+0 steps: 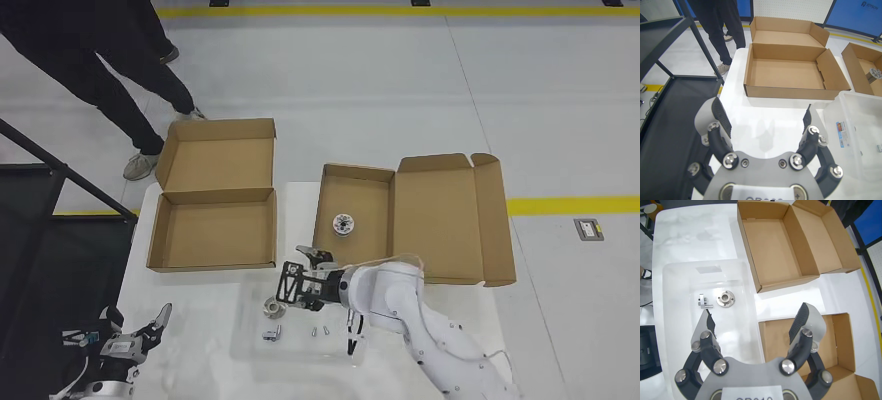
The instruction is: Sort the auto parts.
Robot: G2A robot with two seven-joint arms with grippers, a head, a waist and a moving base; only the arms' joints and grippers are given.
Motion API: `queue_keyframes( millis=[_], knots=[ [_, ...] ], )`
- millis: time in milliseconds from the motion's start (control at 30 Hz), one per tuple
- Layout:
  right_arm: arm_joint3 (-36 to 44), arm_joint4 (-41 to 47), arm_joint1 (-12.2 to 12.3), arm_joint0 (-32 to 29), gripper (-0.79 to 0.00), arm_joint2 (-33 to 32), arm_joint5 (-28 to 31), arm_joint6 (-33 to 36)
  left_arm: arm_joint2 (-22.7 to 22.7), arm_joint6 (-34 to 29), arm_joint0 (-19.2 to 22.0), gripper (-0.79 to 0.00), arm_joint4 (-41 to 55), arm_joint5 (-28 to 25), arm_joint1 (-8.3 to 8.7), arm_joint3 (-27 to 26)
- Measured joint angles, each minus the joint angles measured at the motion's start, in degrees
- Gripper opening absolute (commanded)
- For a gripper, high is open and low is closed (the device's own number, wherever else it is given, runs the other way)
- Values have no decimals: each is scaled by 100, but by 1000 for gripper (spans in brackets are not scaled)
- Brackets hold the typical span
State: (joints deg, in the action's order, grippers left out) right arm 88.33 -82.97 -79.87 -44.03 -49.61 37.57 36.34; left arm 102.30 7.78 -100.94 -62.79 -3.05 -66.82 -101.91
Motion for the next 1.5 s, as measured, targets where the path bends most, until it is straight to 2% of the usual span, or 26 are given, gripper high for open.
queue_keyframes(
  millis=[233, 500, 1000, 1100, 1300, 1400, 1467, 1500],
  knots=[
    [336, 272, -94, -331, 0, 289, -943, 1429, 0, 0, 0, 0, 0, 0, 0, 0],
    [443, 592, -156, -505, 0, 314, -1678, 2328, 0, 0, 0, 0, 0, 0, 0, 0],
    [361, 747, -165, -571, 0, 290, -1732, 2265, 0, 0, 0, 0, 0, 0, 0, 0],
    [216, 797, -183, -623, 0, 246, -2031, 2177, 0, 0, 0, 0, 0, 0, 0, 0],
    [57, 791, -257, -630, -12, 341, -2711, 2746, 0, 0, 0, 0, 0, 0, 0, 0],
    [-109, 761, -308, -601, -114, 425, -3017, 2967, 0, 0, 0, 0, 0, 0, 0, 0],
    [-263, 807, -345, -557, -237, 454, -3173, 3022, 0, 0, 0, 0, 0, 0, 0, 0],
    [-336, 805, -359, -533, -259, 462, -3247, 3044, 0, 0, 0, 0, 0, 0, 0, 0]
  ],
)
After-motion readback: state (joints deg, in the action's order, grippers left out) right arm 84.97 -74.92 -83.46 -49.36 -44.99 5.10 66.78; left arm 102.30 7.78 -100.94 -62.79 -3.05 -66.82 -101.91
